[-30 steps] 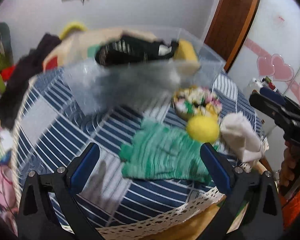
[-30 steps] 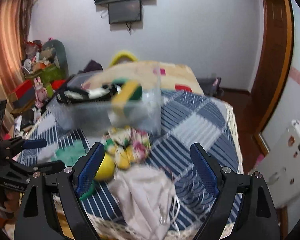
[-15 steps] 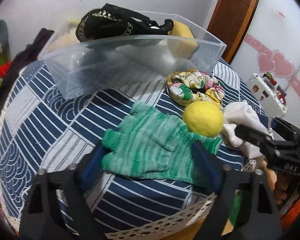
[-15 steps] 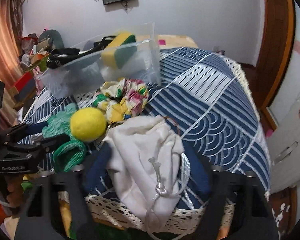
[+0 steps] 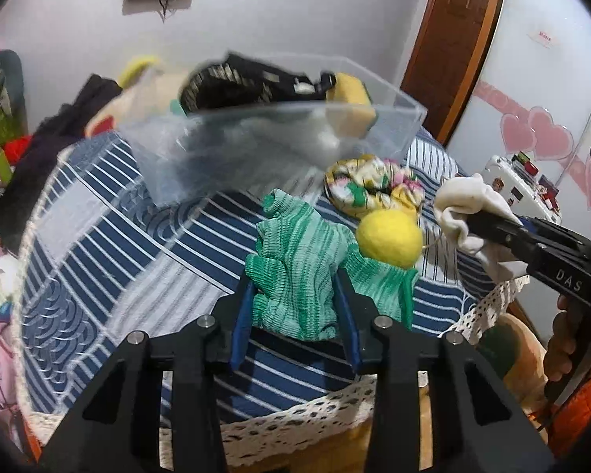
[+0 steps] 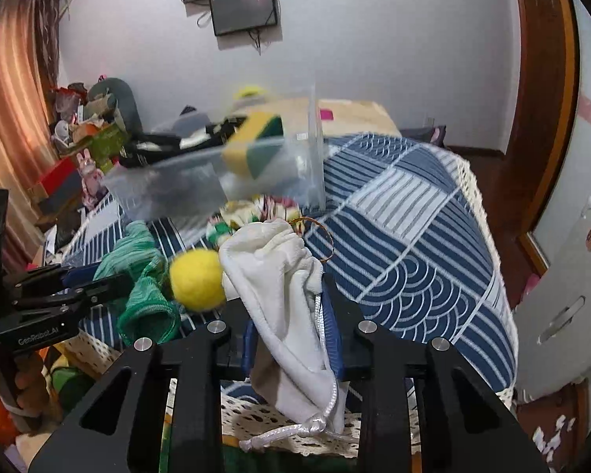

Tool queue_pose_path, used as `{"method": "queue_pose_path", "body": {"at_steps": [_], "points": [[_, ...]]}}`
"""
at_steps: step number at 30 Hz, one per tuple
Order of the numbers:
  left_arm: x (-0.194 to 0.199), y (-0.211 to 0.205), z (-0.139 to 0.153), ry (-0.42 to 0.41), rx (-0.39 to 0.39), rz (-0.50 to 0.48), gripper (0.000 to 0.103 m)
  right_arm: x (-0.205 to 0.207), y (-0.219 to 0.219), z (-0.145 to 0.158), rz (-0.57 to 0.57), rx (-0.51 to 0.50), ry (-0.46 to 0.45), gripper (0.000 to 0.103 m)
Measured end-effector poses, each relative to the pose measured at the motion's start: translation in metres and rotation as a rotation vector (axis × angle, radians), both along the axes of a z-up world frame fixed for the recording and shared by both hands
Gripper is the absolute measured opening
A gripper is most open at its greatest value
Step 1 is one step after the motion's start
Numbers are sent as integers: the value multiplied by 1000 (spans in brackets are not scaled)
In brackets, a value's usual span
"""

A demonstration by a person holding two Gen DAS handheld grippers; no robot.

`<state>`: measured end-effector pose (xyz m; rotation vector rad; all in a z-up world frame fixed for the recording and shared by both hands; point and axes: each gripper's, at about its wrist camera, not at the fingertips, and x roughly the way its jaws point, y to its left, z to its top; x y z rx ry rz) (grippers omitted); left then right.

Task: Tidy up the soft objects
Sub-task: 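Grasp the white drawstring pouch with the right gripper while left grasps green glove, then lower the pouch and green glove into the clear box, open both grippers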

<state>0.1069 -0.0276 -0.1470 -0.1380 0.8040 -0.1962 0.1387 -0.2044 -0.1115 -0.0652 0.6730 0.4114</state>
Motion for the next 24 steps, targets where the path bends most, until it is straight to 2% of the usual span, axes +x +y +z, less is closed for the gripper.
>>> {"method": "queue_pose_path", "body": {"at_steps": [24], "points": [[-19, 52, 100, -289, -25, 132, 39, 7, 19, 84, 32, 103, -283, 26]]}}
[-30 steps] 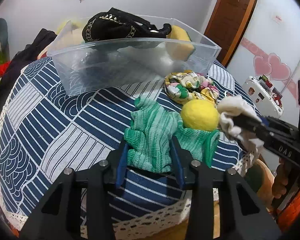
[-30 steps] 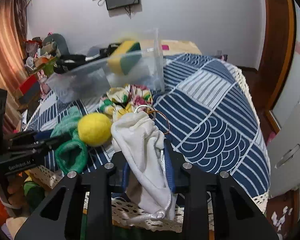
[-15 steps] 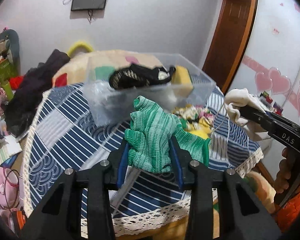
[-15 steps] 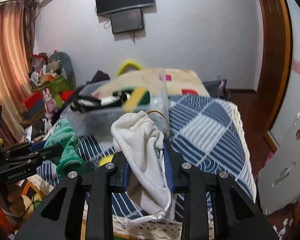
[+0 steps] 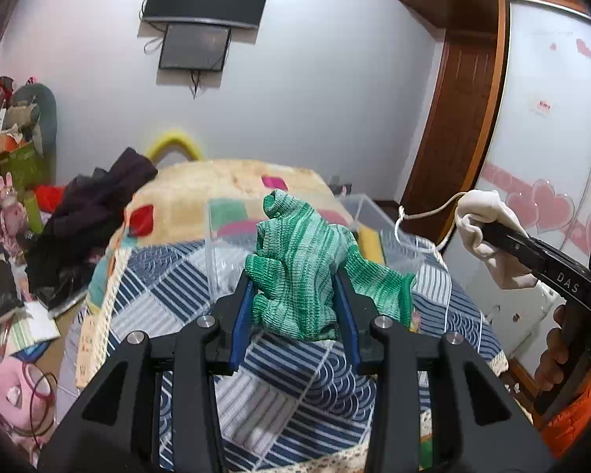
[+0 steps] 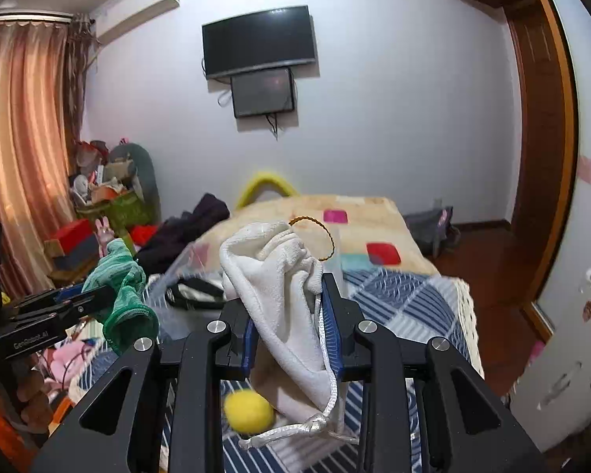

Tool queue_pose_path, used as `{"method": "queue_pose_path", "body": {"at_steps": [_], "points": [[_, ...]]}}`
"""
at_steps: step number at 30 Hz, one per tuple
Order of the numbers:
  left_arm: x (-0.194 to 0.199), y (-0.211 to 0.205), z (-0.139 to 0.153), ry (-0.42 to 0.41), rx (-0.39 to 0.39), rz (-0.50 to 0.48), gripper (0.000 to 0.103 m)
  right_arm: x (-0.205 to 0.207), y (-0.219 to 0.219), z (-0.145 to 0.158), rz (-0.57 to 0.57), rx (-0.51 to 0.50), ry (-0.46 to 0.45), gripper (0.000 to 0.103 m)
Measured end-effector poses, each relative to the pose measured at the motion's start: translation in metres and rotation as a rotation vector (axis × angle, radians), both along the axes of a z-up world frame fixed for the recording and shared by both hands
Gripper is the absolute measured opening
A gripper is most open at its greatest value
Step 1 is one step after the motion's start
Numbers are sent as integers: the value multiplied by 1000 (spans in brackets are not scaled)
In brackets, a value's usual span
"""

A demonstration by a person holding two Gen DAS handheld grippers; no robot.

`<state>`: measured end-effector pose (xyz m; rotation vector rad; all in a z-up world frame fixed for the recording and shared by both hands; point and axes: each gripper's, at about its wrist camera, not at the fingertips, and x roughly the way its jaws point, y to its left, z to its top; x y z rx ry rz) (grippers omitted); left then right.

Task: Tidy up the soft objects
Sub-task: 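Lower the pouch and green glove into the clear box, open both grippers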

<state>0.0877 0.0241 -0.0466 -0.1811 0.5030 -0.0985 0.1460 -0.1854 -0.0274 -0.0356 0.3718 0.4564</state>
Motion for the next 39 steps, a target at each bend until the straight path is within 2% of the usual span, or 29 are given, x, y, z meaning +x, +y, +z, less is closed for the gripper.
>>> {"method": "queue_pose_path", "body": {"at_steps": [10, 17, 23, 30, 34, 37, 39], "points": [[26, 16, 33, -91, 47, 87, 39, 30, 31, 11, 37, 3, -41, 26], [64, 23, 34, -87, 72, 131, 39, 51, 47, 11, 43, -27, -37, 26], [107, 26, 14, -8, 43, 109, 39, 73, 54, -1, 37, -72, 10, 26], [145, 28, -21, 111, 1, 88, 39, 101, 68, -20, 57, -102, 126, 26], [156, 24, -34, 156, 18, 83, 40, 111, 78, -29, 87, -141, 174, 26], [159, 22, -38, 170, 29, 79, 43, 116, 87, -37, 106, -189, 204, 26], [161, 20, -40, 183, 43, 83, 52, 116, 93, -41, 112, -226, 210, 27]]}}
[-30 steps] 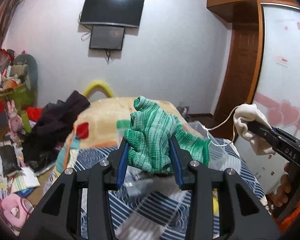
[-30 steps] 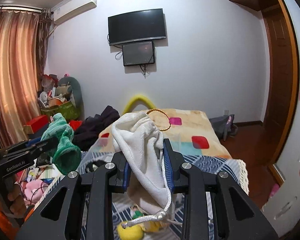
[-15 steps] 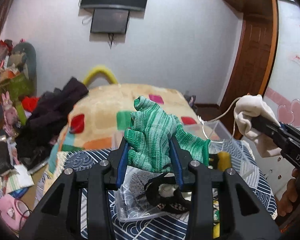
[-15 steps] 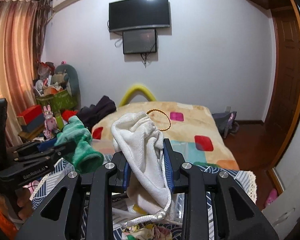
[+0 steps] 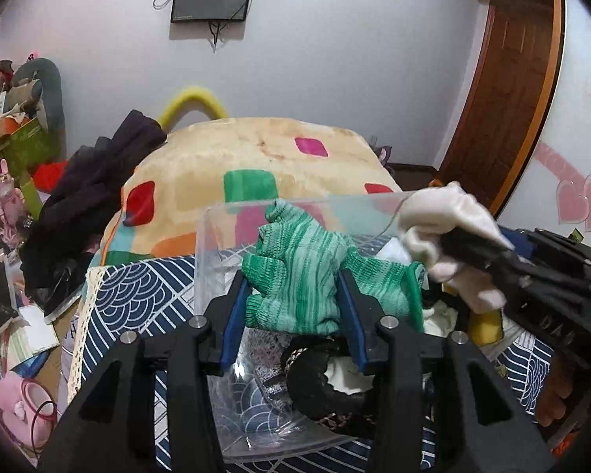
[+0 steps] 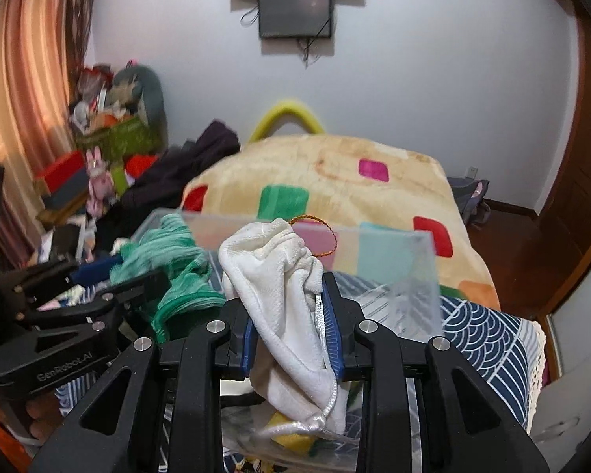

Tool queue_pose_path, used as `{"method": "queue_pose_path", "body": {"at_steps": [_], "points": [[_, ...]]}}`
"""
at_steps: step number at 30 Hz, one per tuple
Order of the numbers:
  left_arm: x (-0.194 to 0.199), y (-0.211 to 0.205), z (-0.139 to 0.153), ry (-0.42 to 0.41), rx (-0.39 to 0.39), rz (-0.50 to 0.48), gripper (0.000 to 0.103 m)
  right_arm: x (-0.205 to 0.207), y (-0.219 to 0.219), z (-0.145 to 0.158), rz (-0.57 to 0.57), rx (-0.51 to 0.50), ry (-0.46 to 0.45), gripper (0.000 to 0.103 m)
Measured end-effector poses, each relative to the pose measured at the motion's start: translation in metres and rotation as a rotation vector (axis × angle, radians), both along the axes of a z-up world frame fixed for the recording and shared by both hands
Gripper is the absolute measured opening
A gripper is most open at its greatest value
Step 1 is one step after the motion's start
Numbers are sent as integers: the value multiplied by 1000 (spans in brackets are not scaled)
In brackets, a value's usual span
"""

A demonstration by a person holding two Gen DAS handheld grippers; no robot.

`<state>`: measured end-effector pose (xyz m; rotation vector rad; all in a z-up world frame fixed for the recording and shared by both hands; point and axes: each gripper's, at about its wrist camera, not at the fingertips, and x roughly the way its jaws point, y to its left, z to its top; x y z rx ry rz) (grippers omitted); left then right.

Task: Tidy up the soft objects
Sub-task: 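Lower the pouch and green glove into the clear box, open both grippers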

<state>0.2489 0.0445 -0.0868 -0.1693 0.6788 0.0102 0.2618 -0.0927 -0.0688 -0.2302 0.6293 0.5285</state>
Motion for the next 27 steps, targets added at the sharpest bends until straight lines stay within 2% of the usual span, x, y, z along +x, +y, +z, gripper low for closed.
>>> {"method": "queue_pose_path", "body": {"at_steps": [3, 5, 8, 9, 13, 18, 21, 27], "points": [[2, 1, -4, 20, -5, 6, 64, 0, 2, 0, 1, -27, -19, 29], [0, 2, -5, 22, -17, 15, 65, -3, 2, 2, 3, -36, -30, 30], [-6, 1, -3, 10, -23, 19, 68, -6, 1, 5, 3, -39, -40, 37], [-9, 1, -1, 4, -18, 19, 69, -9, -1, 8, 7, -32, -43, 41], [-20, 0, 11, -22, -16, 6, 71, -14, -5, 16, 22, 14, -49, 43], [-37, -2, 30, -71, -4, -8, 81, -34, -14, 36, 39, 76, -106, 57], [-50, -5, 43, -108, 17, -10, 89, -46, -19, 46, 46, 109, -140, 58], [-79, -9, 60, -175, 3, -16, 94, -74, -36, 53, 48, 138, -188, 59]]}}
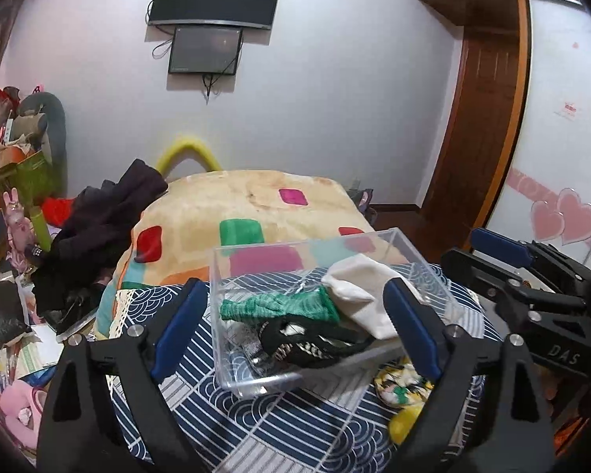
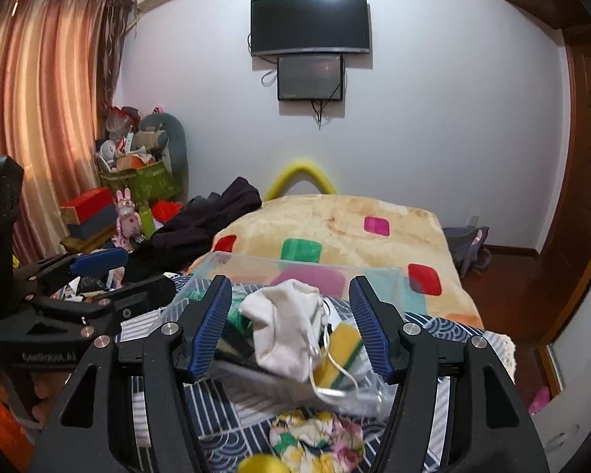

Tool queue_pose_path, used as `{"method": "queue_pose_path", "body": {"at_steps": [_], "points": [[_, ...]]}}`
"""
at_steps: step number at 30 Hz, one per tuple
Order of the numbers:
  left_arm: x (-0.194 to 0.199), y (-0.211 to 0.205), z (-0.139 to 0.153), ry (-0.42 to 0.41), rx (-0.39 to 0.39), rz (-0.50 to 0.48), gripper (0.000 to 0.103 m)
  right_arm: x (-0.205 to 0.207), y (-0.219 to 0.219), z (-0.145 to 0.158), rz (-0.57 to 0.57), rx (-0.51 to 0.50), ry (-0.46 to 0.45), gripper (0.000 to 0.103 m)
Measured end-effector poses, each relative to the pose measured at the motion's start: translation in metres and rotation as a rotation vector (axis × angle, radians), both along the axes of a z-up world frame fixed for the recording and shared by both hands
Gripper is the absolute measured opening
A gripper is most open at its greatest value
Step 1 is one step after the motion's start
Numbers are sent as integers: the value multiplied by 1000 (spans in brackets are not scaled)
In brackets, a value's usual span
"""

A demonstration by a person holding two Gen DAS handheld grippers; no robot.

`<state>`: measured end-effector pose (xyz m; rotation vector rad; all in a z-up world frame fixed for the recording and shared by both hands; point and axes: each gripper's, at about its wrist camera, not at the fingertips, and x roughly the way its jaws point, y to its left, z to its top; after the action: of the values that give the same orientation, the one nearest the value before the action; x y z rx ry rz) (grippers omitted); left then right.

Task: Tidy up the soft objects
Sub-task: 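Lower the pouch and green glove into the clear box, open both grippers, then grasp the floral scrunchie with the right gripper while left grasps yellow ball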

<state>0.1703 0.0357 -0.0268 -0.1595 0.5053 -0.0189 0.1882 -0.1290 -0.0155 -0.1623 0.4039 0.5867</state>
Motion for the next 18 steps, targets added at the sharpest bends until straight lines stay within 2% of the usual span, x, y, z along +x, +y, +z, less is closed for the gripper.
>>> {"method": "queue_pose_path", "body": {"at_steps": [5, 11, 15, 18], "points": [[-21, -9, 1, -10, -1, -31, 95, -16, -12, -4, -16, 17, -9, 65], [-38, -26, -21, 45, -30, -87, 95, -24, -28, -22, -64, -5, 26, 65], [-45, -47, -37, 76, 14, -141, 95, -21, -42, -39, -91, 29, 92, 65], [-47, -62, -51, 105, 41, -162, 95, -18, -45, -56, -127, 12, 123, 65]]}}
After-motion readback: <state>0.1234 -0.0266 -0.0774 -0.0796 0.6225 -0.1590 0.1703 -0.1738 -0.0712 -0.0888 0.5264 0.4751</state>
